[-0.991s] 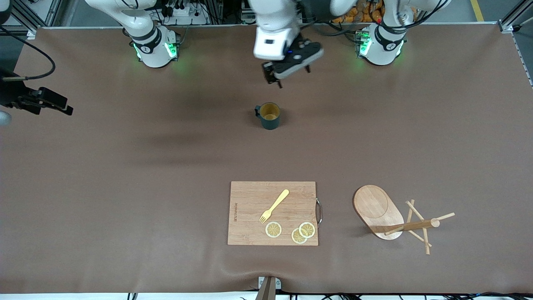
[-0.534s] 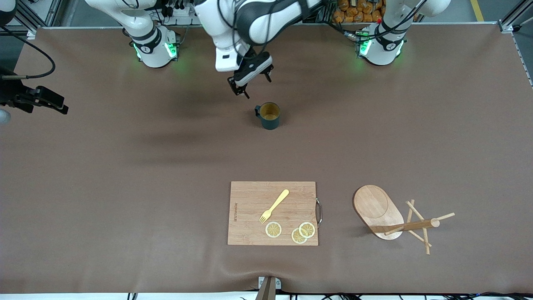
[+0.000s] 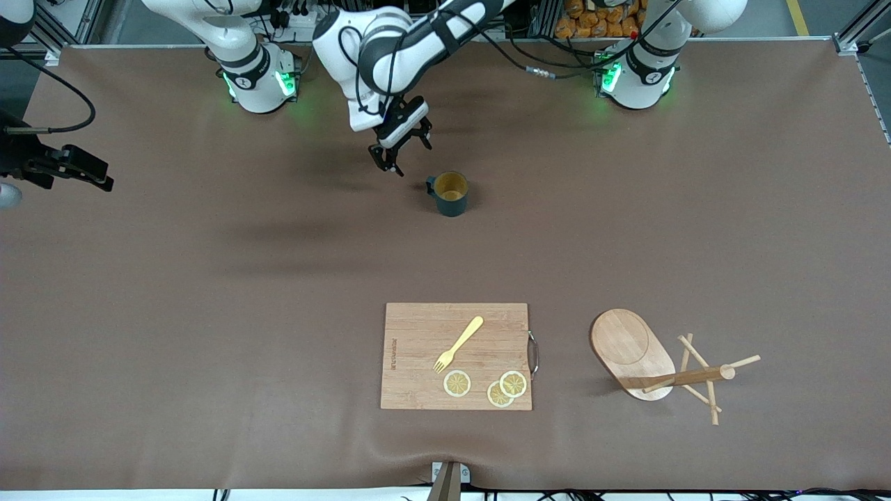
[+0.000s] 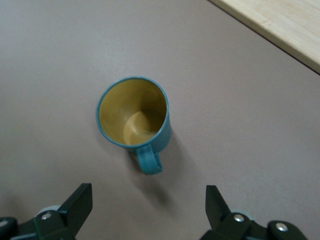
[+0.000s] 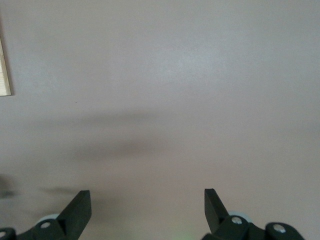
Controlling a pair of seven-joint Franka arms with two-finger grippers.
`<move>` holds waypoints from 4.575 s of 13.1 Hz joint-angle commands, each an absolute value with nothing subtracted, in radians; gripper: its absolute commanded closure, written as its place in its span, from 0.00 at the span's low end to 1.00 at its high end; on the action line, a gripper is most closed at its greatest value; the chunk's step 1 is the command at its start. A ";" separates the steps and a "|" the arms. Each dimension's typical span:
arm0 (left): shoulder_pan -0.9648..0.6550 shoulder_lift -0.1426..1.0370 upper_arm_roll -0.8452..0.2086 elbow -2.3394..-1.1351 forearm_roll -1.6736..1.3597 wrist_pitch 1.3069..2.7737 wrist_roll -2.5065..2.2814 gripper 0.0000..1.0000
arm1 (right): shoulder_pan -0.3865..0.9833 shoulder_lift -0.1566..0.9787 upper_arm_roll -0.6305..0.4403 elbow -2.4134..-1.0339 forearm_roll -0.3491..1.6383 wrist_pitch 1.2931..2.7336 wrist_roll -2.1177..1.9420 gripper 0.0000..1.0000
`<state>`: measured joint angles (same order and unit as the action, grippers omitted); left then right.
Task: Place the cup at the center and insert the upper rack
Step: 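Lower the left gripper over the mug's handle, then grasp the mug handle with the left gripper and lift, then carry the mug with the left gripper to the wooden mug tree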
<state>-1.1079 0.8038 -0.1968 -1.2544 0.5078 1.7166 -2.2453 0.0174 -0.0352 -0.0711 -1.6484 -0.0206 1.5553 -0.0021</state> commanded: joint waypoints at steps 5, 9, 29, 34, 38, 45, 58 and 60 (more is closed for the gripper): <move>-1.135 0.906 -0.166 -1.218 0.525 1.717 -2.449 0.00 | 0.038 -0.041 -0.063 -1.658 -0.034 1.551 0.021 0.00; -1.163 0.919 -0.127 -1.221 0.518 1.709 -2.508 0.00 | 0.038 -0.038 -0.061 -1.658 -0.034 1.555 0.021 0.00; -1.160 0.943 -0.106 -1.218 0.499 1.741 -2.646 1.00 | 0.040 -0.051 -0.061 -1.694 -0.035 1.597 0.021 0.00; -1.117 0.849 -0.120 -1.218 0.437 1.743 -2.585 1.00 | 0.040 -0.051 -0.061 -1.694 -0.035 1.595 0.021 0.00; -1.048 0.732 -0.118 -1.218 0.338 1.743 -2.470 1.00 | 0.040 -0.051 -0.061 -1.694 -0.035 1.594 0.021 0.00; -0.809 0.493 -0.114 -1.232 0.016 1.750 -2.150 1.00 | 0.041 -0.052 -0.060 -1.694 -0.035 1.591 0.021 0.00; -0.189 0.420 -0.112 -1.243 -0.654 1.666 -1.415 1.00 | 0.057 -0.078 -0.014 -1.692 -0.035 1.566 0.066 0.00; -0.115 0.440 -0.112 -1.243 -0.716 1.632 -1.315 1.00 | 0.063 -0.080 -0.012 -1.692 -0.037 1.566 0.066 0.00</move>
<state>-0.1703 0.4356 -0.0980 -1.2316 -0.6554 1.6593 -1.3856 0.0504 -0.0546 -0.0136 -1.6743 -0.0206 1.5705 0.0462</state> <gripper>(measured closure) 0.793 0.000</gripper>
